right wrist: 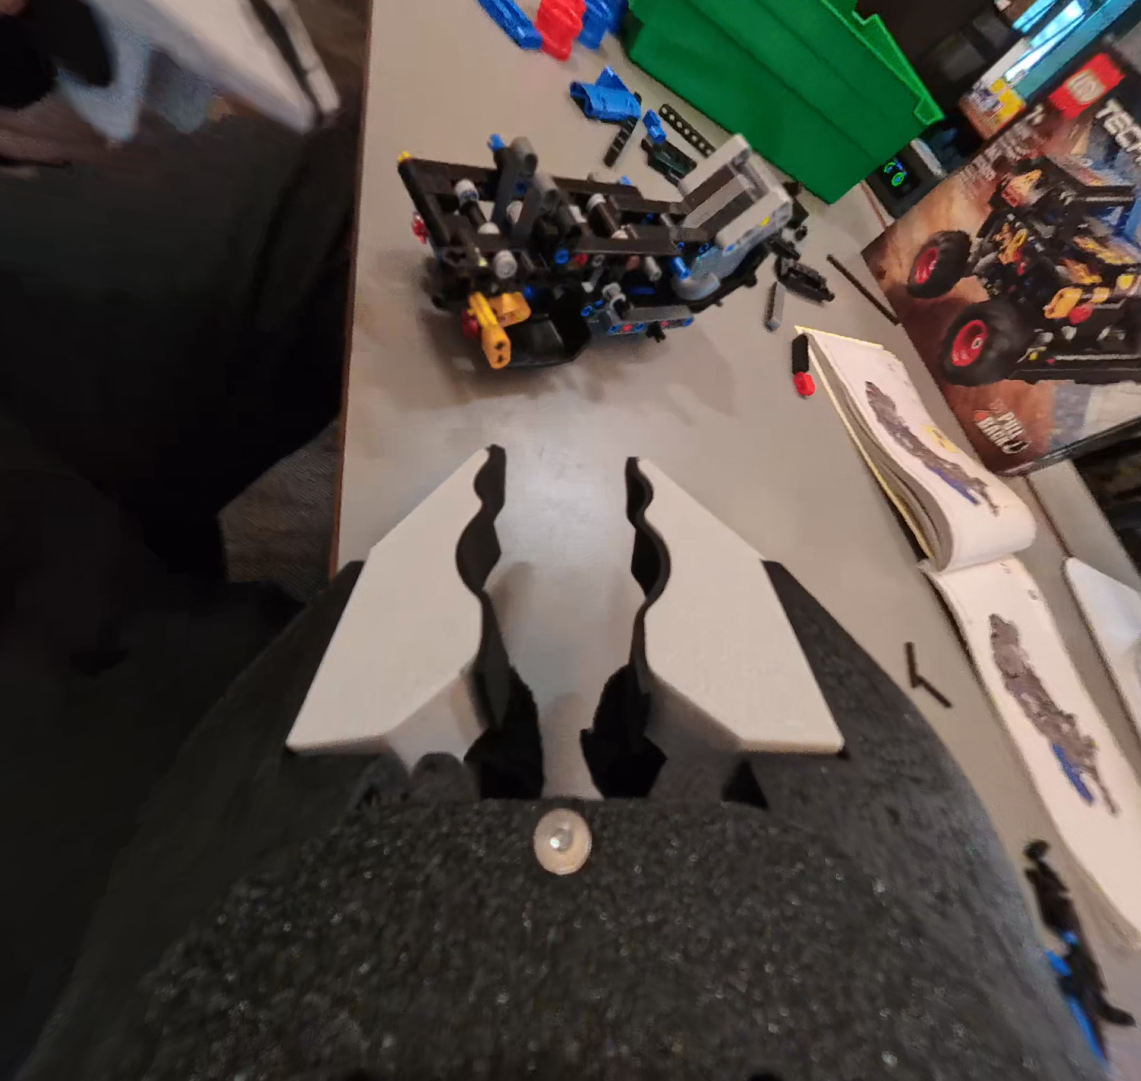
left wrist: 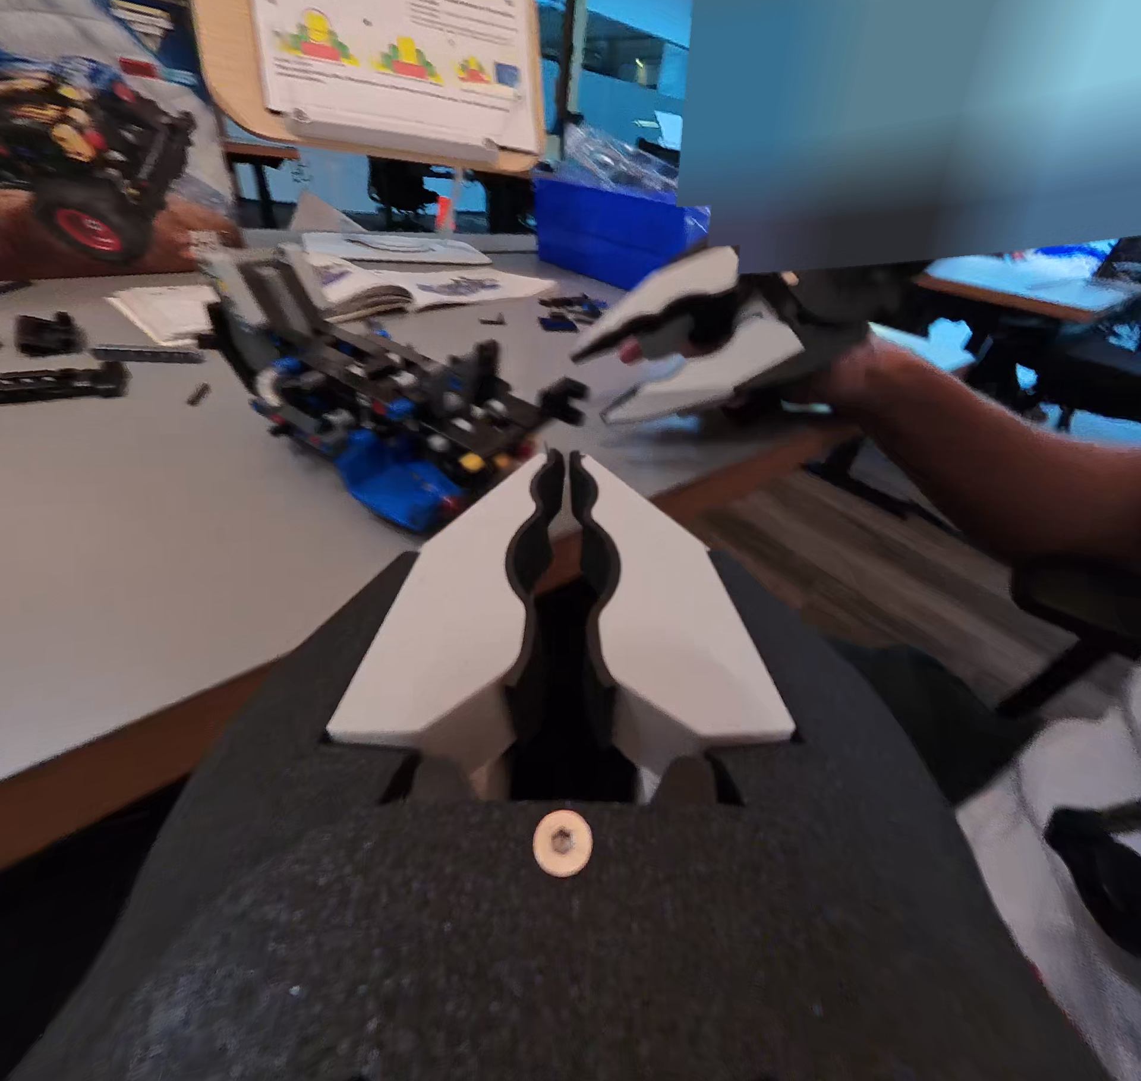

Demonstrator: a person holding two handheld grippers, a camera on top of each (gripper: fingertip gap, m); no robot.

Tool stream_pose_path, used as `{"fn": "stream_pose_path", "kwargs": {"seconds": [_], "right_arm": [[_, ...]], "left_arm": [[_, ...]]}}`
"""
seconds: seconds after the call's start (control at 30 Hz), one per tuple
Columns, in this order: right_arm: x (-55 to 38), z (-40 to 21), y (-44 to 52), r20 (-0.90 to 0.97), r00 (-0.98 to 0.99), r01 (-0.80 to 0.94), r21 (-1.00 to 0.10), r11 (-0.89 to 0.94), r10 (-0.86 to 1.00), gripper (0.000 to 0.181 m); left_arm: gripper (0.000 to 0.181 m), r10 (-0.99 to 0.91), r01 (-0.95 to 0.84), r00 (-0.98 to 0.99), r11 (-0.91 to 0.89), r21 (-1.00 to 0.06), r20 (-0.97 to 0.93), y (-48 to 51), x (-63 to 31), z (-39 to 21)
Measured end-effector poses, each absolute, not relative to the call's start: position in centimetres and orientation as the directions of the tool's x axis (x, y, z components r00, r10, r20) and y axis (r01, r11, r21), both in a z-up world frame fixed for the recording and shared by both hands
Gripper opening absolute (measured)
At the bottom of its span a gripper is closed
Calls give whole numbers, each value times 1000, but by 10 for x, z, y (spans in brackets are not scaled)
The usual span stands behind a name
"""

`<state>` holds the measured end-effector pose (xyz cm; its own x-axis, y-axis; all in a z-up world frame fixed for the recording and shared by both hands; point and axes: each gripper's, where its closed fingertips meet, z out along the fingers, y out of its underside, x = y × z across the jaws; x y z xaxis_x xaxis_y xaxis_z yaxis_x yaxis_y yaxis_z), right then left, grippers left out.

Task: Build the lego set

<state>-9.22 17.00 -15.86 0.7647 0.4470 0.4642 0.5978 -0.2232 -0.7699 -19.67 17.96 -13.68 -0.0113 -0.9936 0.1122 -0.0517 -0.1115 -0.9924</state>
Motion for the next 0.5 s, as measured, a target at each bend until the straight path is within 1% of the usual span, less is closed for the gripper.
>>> {"fn": "stream_pose_path", "kwargs": {"seconds": [0.07,0.1,0.13,0.17,0.2,0.23,0.27,0.3,0.37,0.4,0.43,0.47,0.5], "right_arm": [[-91,-154,160,378,804,526,-811,-254,459,46],[-91,-148,154,336,826,484,-834,-264,452,45],[-93,-139,147,293,845,435,-863,-257,446,43],[-96,-130,140,249,859,383,-892,-239,447,42],[-99,-122,133,212,868,340,-913,-225,450,41],[-101,-118,129,187,875,312,-923,-225,447,40],[-102,-119,125,176,880,302,-924,-235,441,40],[-102,-122,123,175,883,304,-920,-247,435,39],[-106,-131,118,182,883,317,-911,-264,433,39],[-108,-136,116,180,881,319,-909,-269,437,38],[-110,-140,114,172,880,315,-909,-272,442,37],[-112,-144,113,161,879,307,-911,-276,448,37],[-112,-145,113,161,880,310,-908,-282,447,35]], "left_arm": [[5,-996,-96,-72,-50,-994,57,152,-205,-146],[4,-995,-121,-102,-9,-993,21,138,-207,-153],[6,-992,-173,-124,17,-985,5,126,-207,-166],[9,-987,-277,-161,19,-961,27,113,-204,-188],[11,-970,-418,-223,10,-908,92,96,-203,-217],[14,-946,-570,-266,-2,-822,187,81,-204,-250],[24,-924,-689,-270,-10,-724,270,73,-206,-278],[25,-919,-750,-229,-44,-660,321,76,-205,-297],[24,-882,-800,-211,-93,-593,423,77,-204,-313],[24,-873,-829,-216,-73,-554,438,78,-207,-321],[28,-883,-855,-225,-24,-519,411,82,-209,-332],[29,-885,-865,-238,6,-502,400,82,-209,-339],[27,-863,-869,-248,-3,-495,440,76,-207,-340]]}}
